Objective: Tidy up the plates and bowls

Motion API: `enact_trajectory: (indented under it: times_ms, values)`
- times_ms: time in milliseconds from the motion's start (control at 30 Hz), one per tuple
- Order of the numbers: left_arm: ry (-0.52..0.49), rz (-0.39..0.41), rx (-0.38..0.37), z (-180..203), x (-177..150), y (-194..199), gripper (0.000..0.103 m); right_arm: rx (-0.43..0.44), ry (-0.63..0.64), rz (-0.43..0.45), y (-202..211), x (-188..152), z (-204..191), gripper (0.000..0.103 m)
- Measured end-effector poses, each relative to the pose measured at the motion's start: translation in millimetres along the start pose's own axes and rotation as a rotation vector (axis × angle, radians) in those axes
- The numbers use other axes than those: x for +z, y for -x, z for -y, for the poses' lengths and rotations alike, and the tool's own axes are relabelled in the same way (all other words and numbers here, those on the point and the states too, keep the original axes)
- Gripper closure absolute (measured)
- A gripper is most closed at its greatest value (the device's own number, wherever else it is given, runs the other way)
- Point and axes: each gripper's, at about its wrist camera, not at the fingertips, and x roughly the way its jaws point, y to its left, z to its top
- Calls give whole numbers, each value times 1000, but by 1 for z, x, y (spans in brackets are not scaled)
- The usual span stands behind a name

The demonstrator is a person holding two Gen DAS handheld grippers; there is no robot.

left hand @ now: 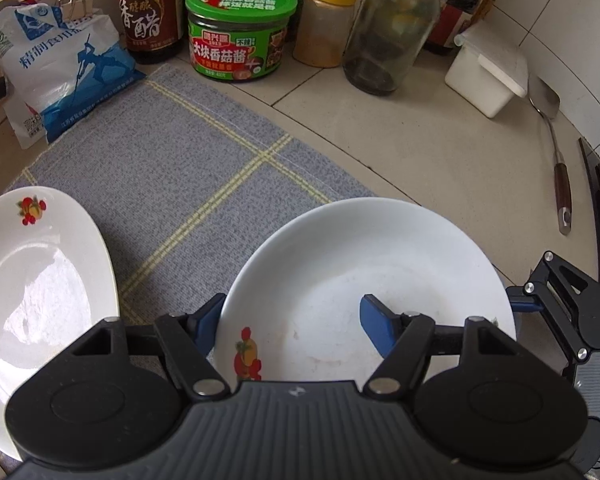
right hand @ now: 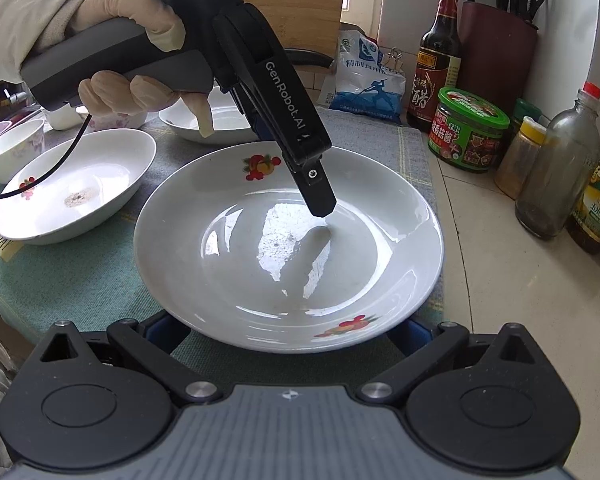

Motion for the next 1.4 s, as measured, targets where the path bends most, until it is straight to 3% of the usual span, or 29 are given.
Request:
enact_trajectory:
  times_ms: [400,867,1067,1200,1400]
  values:
    - [15,42,14,-13,34,-17,33,-3,16,-10,-23,14,34,0]
    - [33,78,22,-18,34,-21,31,-24,-14,-13,-28,12,40,0]
    - [42,149,60,-12,13,17,29,-50,-55,-17,-14,13,33,0]
    - [44,249,101,-4,-16,55,17,-85,-65,-14,1,12,18,0]
    - [84,355,161,3,-73,104,9,-82,-25,4,22,15,-12,0]
